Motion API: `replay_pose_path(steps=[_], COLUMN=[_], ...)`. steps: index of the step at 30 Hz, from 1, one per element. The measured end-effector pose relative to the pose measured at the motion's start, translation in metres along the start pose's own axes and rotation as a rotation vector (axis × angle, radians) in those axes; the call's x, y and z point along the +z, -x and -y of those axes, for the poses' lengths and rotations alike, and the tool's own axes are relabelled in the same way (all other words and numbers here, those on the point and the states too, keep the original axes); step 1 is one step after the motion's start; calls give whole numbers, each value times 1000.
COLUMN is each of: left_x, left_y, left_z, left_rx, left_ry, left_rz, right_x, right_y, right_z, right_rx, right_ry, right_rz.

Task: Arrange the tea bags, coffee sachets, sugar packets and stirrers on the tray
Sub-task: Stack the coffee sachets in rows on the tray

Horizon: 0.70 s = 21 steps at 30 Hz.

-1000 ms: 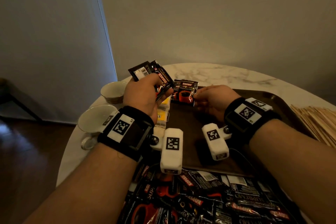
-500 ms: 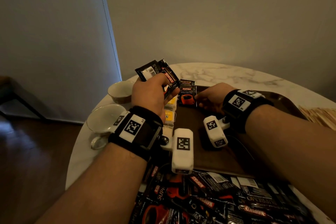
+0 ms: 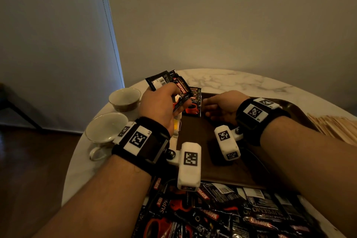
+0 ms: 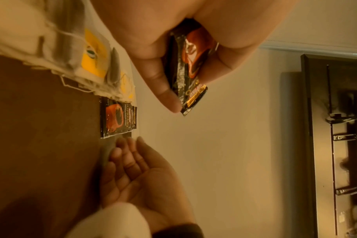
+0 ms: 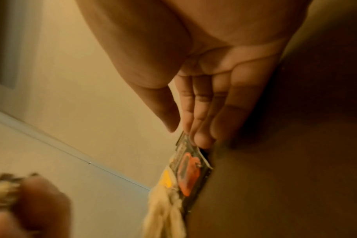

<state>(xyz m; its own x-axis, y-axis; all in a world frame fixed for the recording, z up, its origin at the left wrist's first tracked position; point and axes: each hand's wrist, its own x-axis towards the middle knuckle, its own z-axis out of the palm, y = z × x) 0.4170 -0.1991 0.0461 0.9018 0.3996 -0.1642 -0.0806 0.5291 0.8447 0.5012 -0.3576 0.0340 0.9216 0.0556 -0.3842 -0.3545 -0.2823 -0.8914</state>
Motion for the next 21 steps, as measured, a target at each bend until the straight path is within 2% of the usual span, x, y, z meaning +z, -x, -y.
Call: replay_pose_path(steps=[3,8,12,16,21], left_x=[3,7,8,5,4], left_y=[4,9,14,14,19], left_z=[3,12,12,10,5], left_rx=[-25,-52,-74,-112,-114], left_ry=[-39,-150,-171,-160,-201], left_rz=[60,150,196,239,392], right_x=[-12,-26,-22,-22,-26], right_y=[18,59,58,49,46], right_z=[-1,-3,-14,-23,-25], right_rx=[-72,-246,-334,-312,-272], right_ry=[-160,-212,-269,-461,-645], right_rz=[57,315,273,287,306])
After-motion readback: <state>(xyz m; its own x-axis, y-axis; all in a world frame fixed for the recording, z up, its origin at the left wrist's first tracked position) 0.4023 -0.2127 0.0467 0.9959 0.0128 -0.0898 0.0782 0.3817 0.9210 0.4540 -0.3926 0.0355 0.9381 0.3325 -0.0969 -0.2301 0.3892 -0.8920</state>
